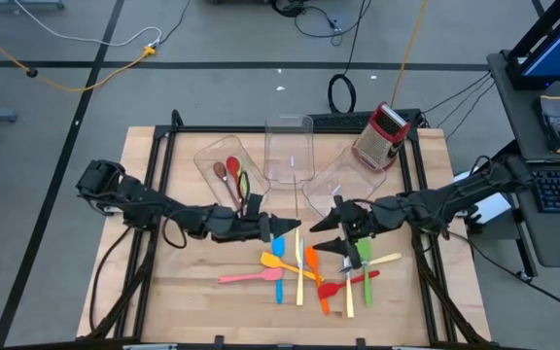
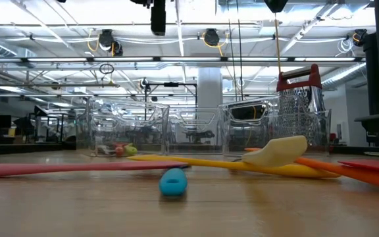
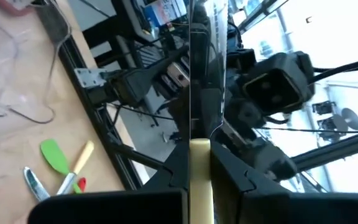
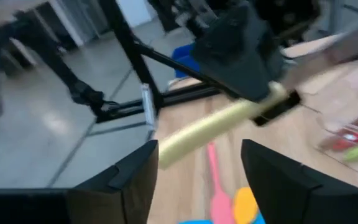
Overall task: Pick & Place Kitchen Items
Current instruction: Put the yellow table knife into the right transparent bin
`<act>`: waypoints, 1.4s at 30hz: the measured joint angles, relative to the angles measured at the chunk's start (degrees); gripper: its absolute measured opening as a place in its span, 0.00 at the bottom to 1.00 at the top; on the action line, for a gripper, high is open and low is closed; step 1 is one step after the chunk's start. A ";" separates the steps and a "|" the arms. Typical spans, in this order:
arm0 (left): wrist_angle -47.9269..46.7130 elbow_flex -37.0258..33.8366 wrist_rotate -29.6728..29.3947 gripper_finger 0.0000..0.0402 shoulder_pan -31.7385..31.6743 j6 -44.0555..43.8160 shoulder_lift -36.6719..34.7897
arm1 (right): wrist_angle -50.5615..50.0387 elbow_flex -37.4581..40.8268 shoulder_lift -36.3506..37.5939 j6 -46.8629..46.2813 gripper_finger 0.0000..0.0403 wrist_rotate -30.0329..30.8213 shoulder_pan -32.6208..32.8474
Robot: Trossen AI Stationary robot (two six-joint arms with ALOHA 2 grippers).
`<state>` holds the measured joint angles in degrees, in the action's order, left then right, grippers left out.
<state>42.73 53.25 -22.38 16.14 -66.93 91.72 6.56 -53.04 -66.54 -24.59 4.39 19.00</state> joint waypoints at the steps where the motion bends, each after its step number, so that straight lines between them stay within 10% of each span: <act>1: -0.11 0.00 0.01 0.06 -0.10 0.33 0.01 | 0.50 0.00 -0.20 -0.38 0.58 -0.36 -0.24; 20: 2.30 0.00 1.35 0.06 -0.46 4.52 0.00 | 9.28 0.00 -8.01 -11.28 0.80 -0.20 -1.79; 42: 1.97 0.00 1.48 0.06 -1.11 5.22 0.00 | 12.12 0.00 -9.62 -13.78 0.61 0.06 -5.22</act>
<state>44.71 53.25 -20.91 15.03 -61.71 91.72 18.68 -53.04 -76.16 -38.37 4.45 13.78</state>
